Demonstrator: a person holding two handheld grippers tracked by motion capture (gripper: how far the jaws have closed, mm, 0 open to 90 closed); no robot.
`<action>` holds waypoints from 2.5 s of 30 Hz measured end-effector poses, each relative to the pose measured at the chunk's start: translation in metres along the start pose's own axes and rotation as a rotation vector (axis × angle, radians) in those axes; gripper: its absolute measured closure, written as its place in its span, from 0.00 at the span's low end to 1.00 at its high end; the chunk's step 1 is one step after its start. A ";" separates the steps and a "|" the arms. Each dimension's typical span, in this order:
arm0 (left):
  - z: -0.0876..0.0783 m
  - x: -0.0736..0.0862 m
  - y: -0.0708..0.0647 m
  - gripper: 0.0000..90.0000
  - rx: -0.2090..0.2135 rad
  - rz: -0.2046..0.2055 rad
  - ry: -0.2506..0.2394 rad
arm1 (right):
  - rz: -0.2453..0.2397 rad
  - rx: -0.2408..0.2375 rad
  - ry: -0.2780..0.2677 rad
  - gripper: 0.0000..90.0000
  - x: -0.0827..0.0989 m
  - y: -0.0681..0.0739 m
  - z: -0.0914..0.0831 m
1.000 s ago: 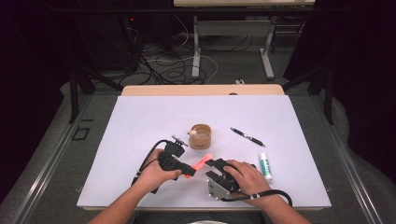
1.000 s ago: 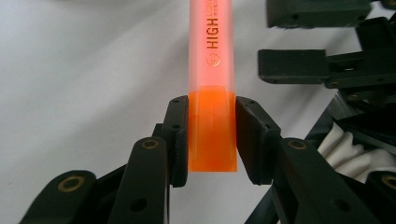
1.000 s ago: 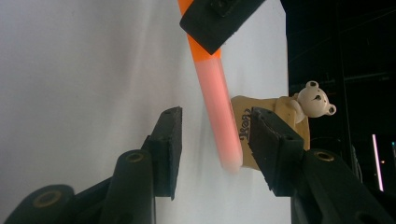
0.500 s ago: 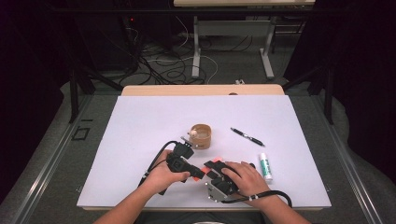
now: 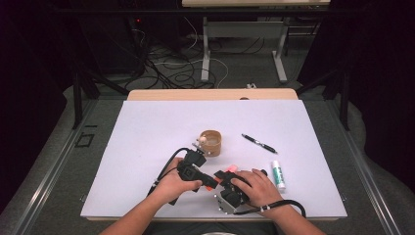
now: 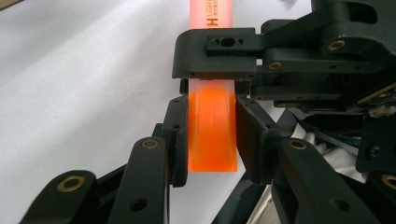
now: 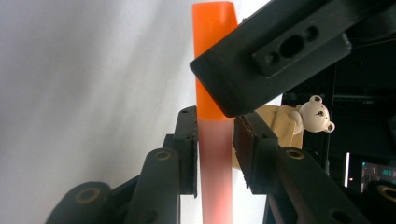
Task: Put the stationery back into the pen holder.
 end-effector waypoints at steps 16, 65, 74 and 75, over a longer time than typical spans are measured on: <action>0.000 0.001 0.001 0.74 0.014 -0.019 0.002 | -0.039 -0.017 0.007 0.84 0.000 0.002 0.001; -0.039 -0.003 0.080 0.43 -0.237 0.079 -0.230 | 0.535 0.204 -0.125 0.86 0.031 -0.059 -0.011; -0.039 -0.003 0.086 0.39 -0.256 0.103 -0.263 | 0.799 0.315 -0.220 0.86 0.037 -0.099 -0.012; -0.040 -0.003 0.087 0.38 -0.262 0.094 -0.276 | 0.838 0.334 -0.231 0.85 0.038 -0.103 -0.011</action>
Point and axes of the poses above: each handheld gripper's, and its own axes: z roughly forward along the jaws, x roughly out of its underside, y roughly to its left, the point moved 8 cm from there along z, roughly forward along the jaws, and after that the axes turned 13 degrees about -y, right-handed, at the moved point
